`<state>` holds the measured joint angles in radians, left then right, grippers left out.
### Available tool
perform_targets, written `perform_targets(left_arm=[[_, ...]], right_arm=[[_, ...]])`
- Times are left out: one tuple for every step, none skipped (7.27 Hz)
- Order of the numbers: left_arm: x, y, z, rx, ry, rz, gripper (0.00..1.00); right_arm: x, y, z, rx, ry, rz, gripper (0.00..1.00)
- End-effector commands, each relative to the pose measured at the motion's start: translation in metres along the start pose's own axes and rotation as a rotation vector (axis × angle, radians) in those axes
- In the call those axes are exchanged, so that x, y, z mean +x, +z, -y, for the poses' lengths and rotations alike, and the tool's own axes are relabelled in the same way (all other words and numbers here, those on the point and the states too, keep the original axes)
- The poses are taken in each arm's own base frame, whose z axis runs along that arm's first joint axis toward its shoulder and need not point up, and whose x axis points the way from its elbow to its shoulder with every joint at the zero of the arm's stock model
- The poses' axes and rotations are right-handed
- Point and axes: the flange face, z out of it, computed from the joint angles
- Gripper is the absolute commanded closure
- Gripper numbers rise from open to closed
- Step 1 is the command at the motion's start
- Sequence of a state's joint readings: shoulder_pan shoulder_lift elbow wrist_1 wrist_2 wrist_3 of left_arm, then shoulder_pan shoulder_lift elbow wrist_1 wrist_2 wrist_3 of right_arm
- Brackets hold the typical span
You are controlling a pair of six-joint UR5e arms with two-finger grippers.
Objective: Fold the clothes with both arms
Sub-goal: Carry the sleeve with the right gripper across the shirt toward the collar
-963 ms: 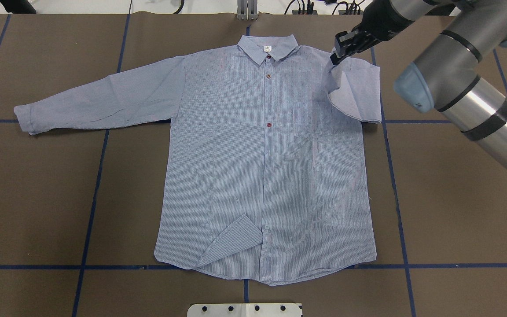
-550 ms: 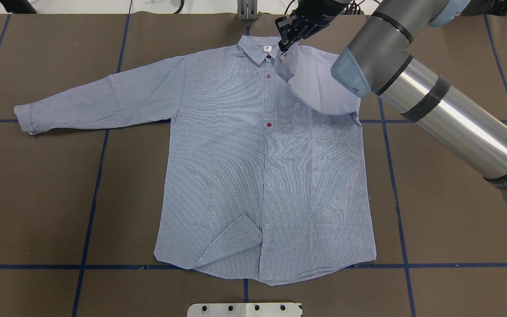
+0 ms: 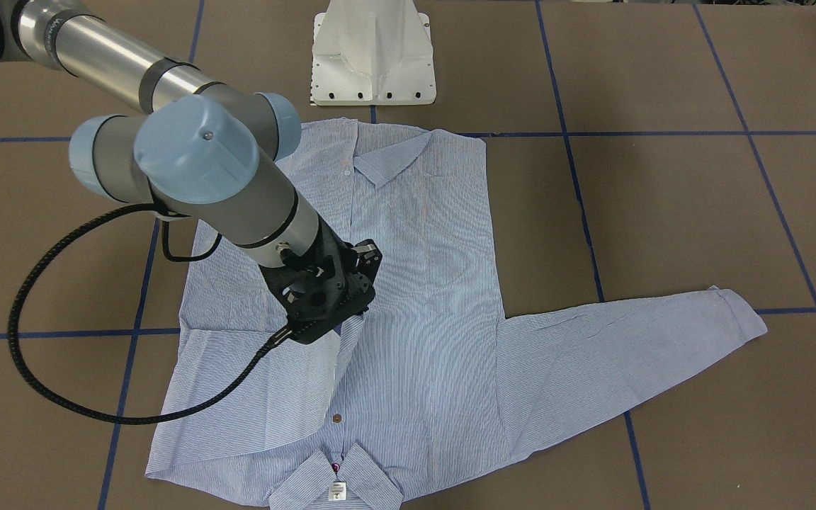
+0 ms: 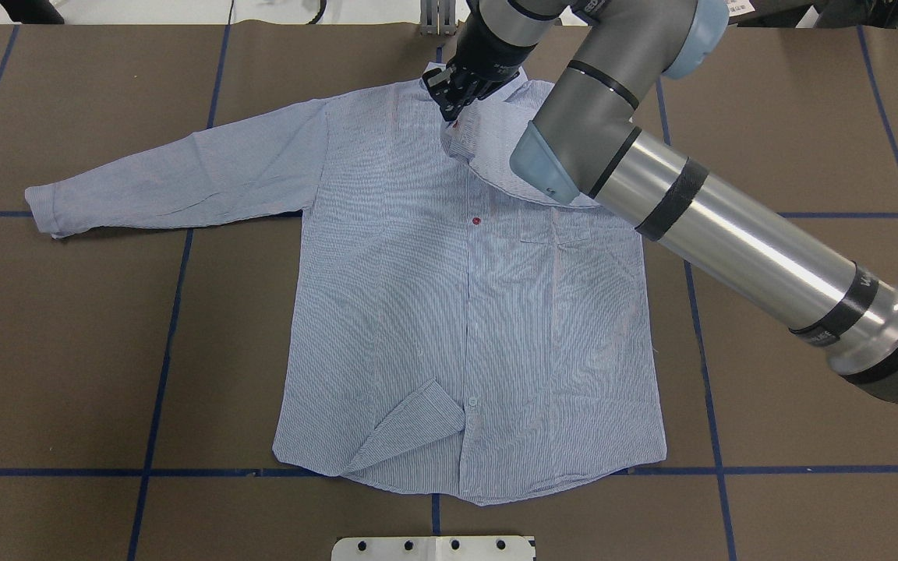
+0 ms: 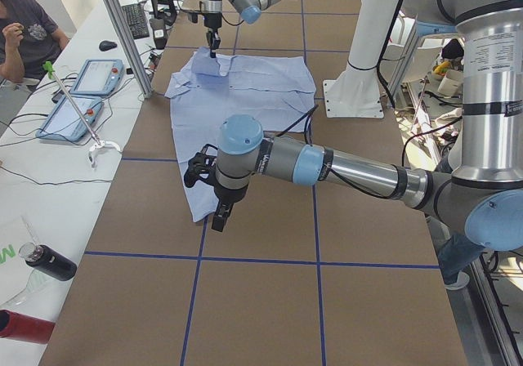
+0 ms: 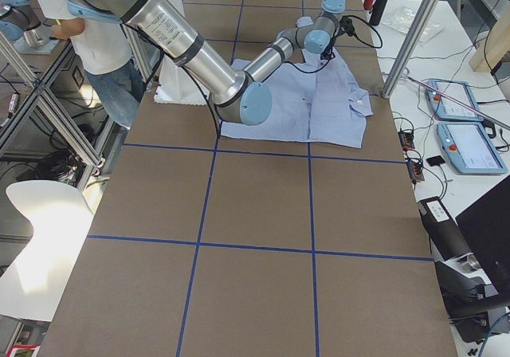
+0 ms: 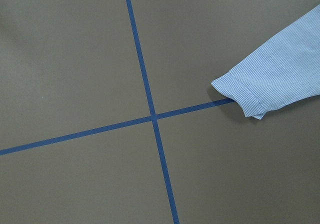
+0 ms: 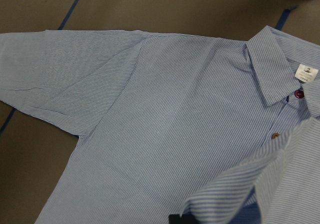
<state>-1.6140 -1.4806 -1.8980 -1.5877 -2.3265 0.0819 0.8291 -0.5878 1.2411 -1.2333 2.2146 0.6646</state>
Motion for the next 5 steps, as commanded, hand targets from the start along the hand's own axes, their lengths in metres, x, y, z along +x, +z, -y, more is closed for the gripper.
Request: perform_targets(left_arm=[[0.000, 0.000, 0.000, -0.001, 0.002, -0.001, 0.00], [0.000, -0.001, 0.001, 0.003, 0.002, 0.000, 0.00], [0.001, -0.001, 0.004, 0.004, 0.005, 0.000, 0.00], [0.000, 0.000, 0.004, 0.003, 0.004, 0.000, 0.00], [0.000, 0.000, 0.004, 0.002, 0.004, -0.001, 0.00]], right_arm=[[-0.041, 0.053, 0.010, -0.039, -0.015, -0.023, 1.00], [-0.045, 0.089, 0.013, 0.010, -0.056, -0.018, 1.00], [-0.052, 0.110, 0.007, 0.035, -0.043, -0.042, 0.73], [-0.074, 0.119, 0.004, 0.076, -0.062, -0.072, 0.01], [-0.094, 0.121, 0.004, 0.117, -0.051, -0.082, 0.01]])
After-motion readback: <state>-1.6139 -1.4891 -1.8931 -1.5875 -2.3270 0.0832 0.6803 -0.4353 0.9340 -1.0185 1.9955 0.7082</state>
